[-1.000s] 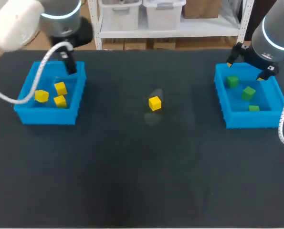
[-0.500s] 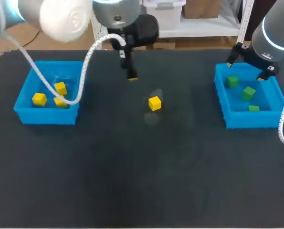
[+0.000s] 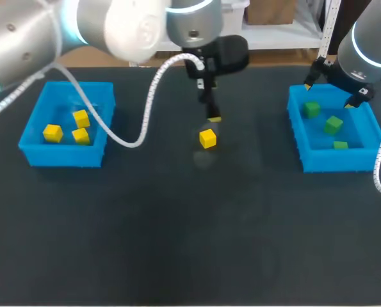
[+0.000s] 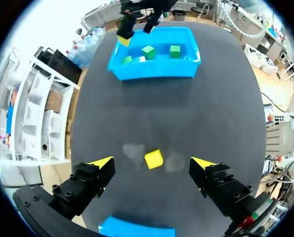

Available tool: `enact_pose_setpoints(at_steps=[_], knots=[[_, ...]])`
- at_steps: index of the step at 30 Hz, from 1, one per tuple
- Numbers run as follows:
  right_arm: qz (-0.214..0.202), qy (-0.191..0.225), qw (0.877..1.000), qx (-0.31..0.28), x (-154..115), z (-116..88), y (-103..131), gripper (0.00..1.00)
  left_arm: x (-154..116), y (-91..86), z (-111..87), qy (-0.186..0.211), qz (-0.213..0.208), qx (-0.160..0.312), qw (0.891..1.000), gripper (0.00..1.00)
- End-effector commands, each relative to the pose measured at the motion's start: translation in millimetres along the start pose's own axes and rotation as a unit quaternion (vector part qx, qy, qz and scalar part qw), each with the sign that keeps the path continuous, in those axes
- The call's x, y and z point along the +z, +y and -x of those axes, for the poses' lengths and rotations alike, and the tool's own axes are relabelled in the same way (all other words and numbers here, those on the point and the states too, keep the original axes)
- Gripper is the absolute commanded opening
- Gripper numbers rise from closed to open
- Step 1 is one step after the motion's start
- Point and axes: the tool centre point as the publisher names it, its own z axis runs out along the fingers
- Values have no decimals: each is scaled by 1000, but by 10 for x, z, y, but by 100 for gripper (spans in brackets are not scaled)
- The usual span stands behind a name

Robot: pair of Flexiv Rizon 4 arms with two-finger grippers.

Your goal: Put the green cubes in the right bin and the yellow cubes in the left bin.

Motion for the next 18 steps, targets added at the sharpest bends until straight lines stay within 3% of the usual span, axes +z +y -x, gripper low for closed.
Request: enact_pose_setpoints(at_steps=[1, 7, 18], knots=[[0, -2, 1000, 0, 2, -7, -1, 100, 124, 23, 241, 15, -32, 15, 999, 100], [0, -2, 1000, 0, 2, -7, -1, 100, 319, -82, 272, 50, -54, 23, 997, 100], [0, -2, 1000, 0, 2, -7, -1, 100, 792, 23, -137, 114, -78, -24, 990, 100]])
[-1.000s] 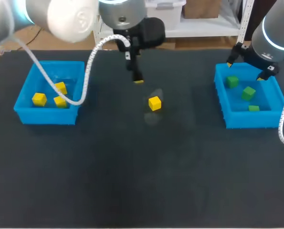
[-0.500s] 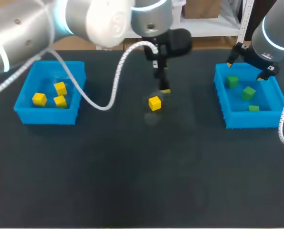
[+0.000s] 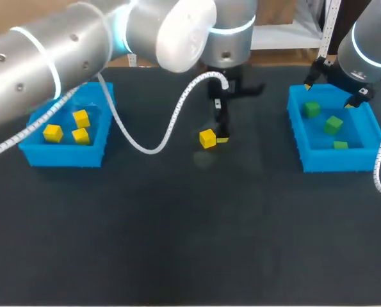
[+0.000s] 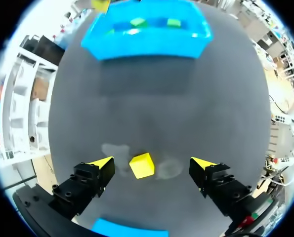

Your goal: Put the green cubes in the right bin and the yellow cubes in the left bin.

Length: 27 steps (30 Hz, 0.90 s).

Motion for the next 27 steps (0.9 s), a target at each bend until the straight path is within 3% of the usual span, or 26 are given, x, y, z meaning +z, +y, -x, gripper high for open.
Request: enact_pose_setpoints(at_steps=[1, 17, 18, 20, 27], knots=[[0, -2, 1000, 0, 2, -8, -1, 100, 164, 125, 4, 23, -33, -6, 999, 100], [0, -2, 1000, 0, 2, -8, -1, 100, 524, 154, -255, 54, -51, -46, 996, 100], [0, -2, 1000, 0, 2, -8, -1, 100, 538, 163, -259, 54, -53, -50, 996, 93], [0, -2, 1000, 0, 2, -8, -1, 100, 550, 167, -261, 53, -51, -55, 996, 0], [0, -2, 1000, 0, 2, -8, -1, 100, 556, 196, -266, 50, -47, -69, 995, 0]])
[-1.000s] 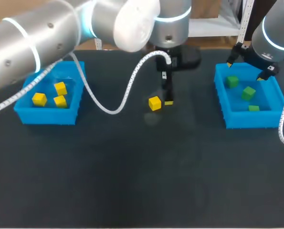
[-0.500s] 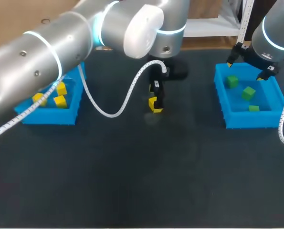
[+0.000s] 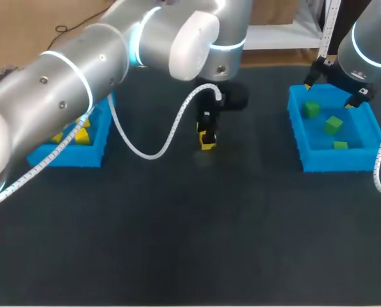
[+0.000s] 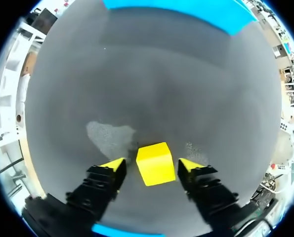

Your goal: Put the green cubes in the right bin and the yellow cubes in the left bin.

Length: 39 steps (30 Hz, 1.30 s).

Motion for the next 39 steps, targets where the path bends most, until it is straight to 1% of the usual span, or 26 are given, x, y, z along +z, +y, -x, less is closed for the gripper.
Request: enact_pose_setpoints(at_steps=[1, 6, 8, 11, 13, 15, 16, 18, 21, 23, 27, 28, 31, 35, 39], knots=[[0, -2, 1000, 0, 2, -8, 0, 100, -12, 48, 4, -4, 0, -9, 1000, 0], [0, -2, 1000, 0, 2, -8, 0, 100, -88, 93, -75, -24, 11, -32, 999, 0], [0, -2, 1000, 0, 2, -8, 0, 100, -202, 141, -148, -39, 28, -50, 998, 0], [0, -2, 1000, 0, 2, -8, 0, 100, -456, 254, -340, -70, 54, -89, 992, 0], [0, -2, 1000, 0, 2, -8, 0, 100, -673, 388, -569, -97, 83, -131, 983, 0], [0, -2, 1000, 0, 2, -8, 0, 100, -821, 472, -748, -115, 100, -161, 975, 0], [0, -2, 1000, 0, 2, -8, 0, 100, -939, 538, -912, -125, 116, -184, 968, 0], [0, -2, 1000, 0, 2, -8, 0, 100, -1096, 630, -1173, -140, 136, -219, 956, 0], [0, -2, 1000, 0, 2, -8, 0, 100, -1262, 727, -1569, -148, 157, -267, 939, 0], [0, -2, 1000, 0, 2, -8, 0, 100, -1313, 772, -1827, -144, 168, -292, 930, 0], [0, -2, 1000, 0, 2, -8, 0, 100, -1321, 805, -2318, -128, 180, -338, 915, 0], [0, -2, 1000, 0, 2, -8, 0, 100, -1299, 800, -2428, -122, 180, -347, 912, 0], [0, -2, 1000, 0, 2, -8, 0, 100, -1195, 768, -2700, -111, 174, -372, 905, 0], [0, -2, 1000, 0, 2, -8, 0, 100, -1003, 682, -2943, -97, 159, -395, 900, 0], [0, -2, 1000, 0, 2, -8, 0, 100, -804, 589, -3076, -92, 141, -411, 896, 0]])
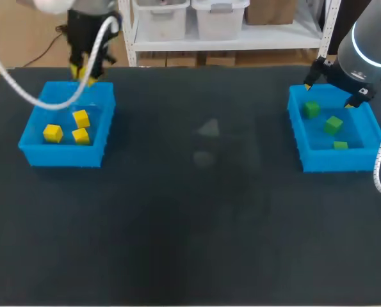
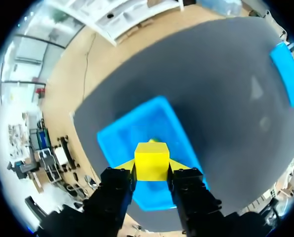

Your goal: Put the green cubes in the right bin and the yellow cubes in the left bin.

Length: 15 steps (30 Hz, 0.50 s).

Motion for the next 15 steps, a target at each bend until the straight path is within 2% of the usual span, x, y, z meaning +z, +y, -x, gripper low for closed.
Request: enact_pose_setpoints(at_steps=[1, 9, 10, 11, 13, 15], knots=[[0, -2, 1000, 0, 2, -8, 0, 100, 238, 23, -592, -129, -15, -6, 991, 0], [0, -2, 1000, 0, 2, -8, 0, 100, 461, -3, -711, -108, -29, -23, 994, 2], [0, -2, 1000, 0, 2, -8, 0, 100, 464, -5, -709, -107, -27, -23, 994, 83], [0, -2, 1000, 0, 2, -8, 0, 100, 449, -12, -689, -121, -33, -30, 992, 100], [0, -2, 1000, 0, 2, -8, 0, 100, 377, -20, -649, -155, -59, -43, 985, 100], [0, -2, 1000, 0, 2, -8, 0, 100, 259, -40, -579, -213, -111, -72, 968, 100]])
